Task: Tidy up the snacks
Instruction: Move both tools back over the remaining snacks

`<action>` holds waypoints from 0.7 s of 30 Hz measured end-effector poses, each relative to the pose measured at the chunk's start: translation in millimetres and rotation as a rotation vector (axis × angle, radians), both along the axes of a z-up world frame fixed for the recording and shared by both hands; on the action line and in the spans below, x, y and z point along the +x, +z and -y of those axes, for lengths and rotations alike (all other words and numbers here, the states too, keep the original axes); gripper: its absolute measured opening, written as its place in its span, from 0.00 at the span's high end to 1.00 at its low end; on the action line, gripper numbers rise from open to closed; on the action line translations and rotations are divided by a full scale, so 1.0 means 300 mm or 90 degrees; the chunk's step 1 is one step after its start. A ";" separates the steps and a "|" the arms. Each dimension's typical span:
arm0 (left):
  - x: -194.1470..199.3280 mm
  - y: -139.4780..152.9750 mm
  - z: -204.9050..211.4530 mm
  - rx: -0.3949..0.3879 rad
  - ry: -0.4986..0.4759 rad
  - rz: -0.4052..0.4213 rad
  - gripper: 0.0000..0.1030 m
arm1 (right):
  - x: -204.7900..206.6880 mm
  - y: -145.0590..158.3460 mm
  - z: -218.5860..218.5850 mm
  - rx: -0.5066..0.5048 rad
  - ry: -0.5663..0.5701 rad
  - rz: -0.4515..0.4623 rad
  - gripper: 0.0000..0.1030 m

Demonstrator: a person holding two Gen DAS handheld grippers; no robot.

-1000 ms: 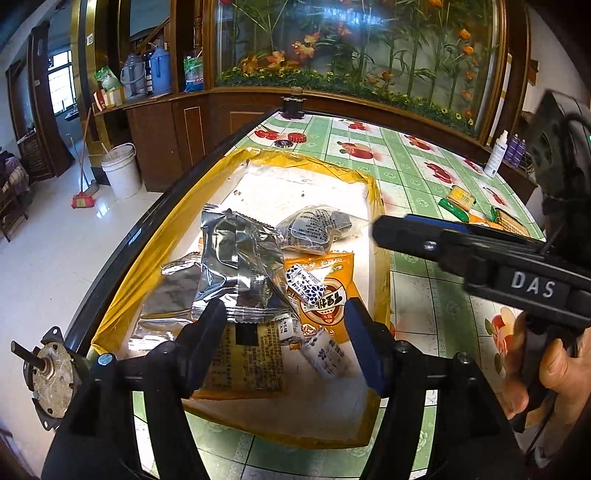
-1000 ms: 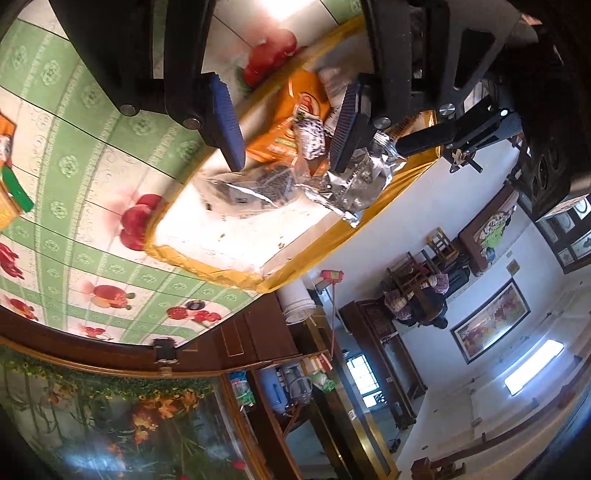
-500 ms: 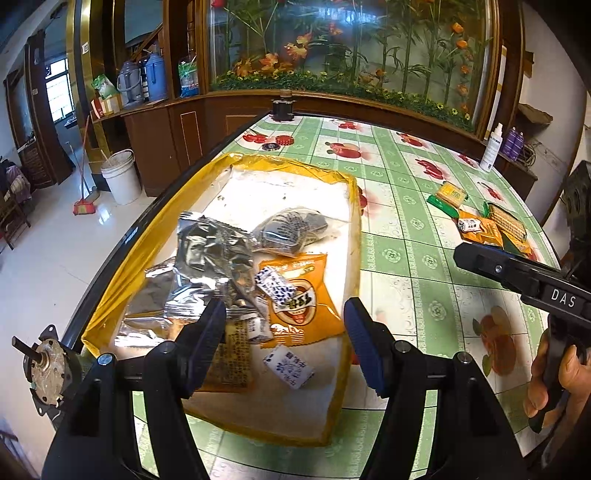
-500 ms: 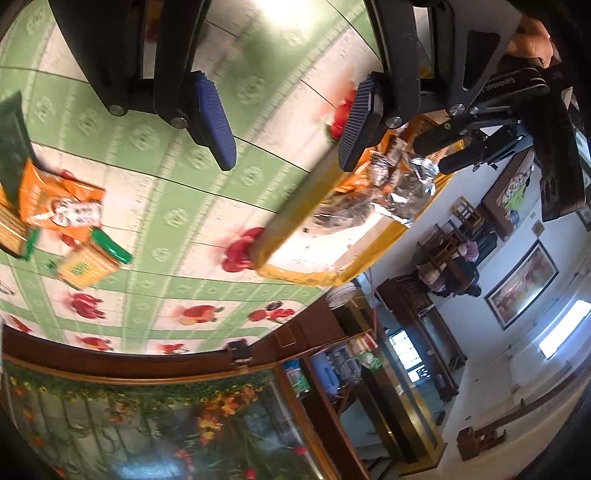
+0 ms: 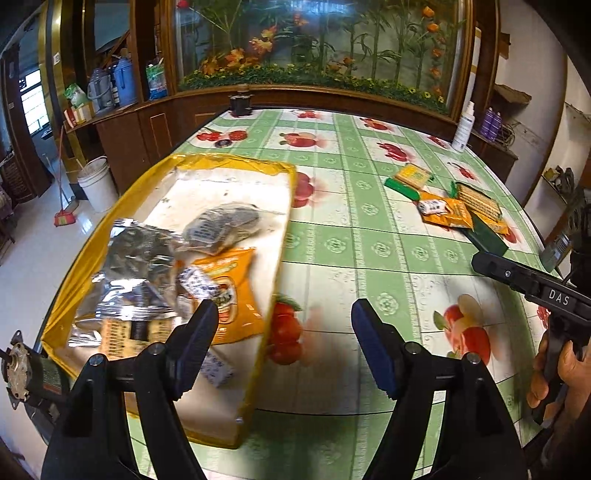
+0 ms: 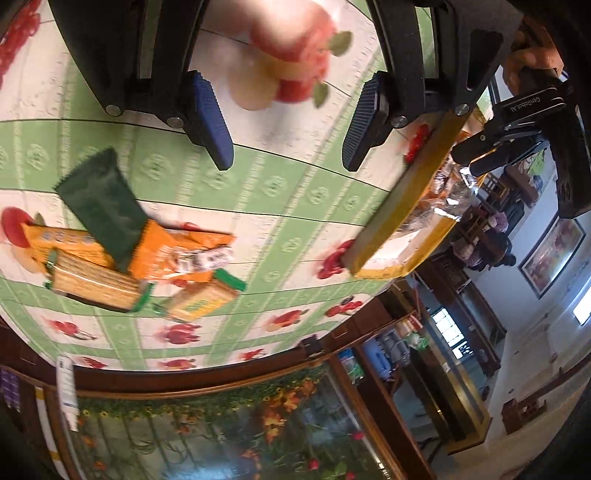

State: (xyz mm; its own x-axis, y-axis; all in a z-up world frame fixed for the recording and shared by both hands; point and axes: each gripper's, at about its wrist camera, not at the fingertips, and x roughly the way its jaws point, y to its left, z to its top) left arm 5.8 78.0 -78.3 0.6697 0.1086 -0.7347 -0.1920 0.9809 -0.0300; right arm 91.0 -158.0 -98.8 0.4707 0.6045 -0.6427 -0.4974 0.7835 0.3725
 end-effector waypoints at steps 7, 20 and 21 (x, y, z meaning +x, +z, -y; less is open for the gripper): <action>0.054 -0.009 0.111 0.008 -0.051 -0.017 0.28 | 0.022 -0.009 0.142 -0.010 -0.054 0.001 0.31; 0.232 -0.010 0.254 0.016 -0.129 -0.021 0.28 | 0.094 0.001 0.248 -0.049 -0.093 0.023 0.30; 0.260 -0.009 0.262 0.020 -0.136 -0.021 0.28 | 0.102 0.001 0.250 -0.052 -0.094 0.025 0.30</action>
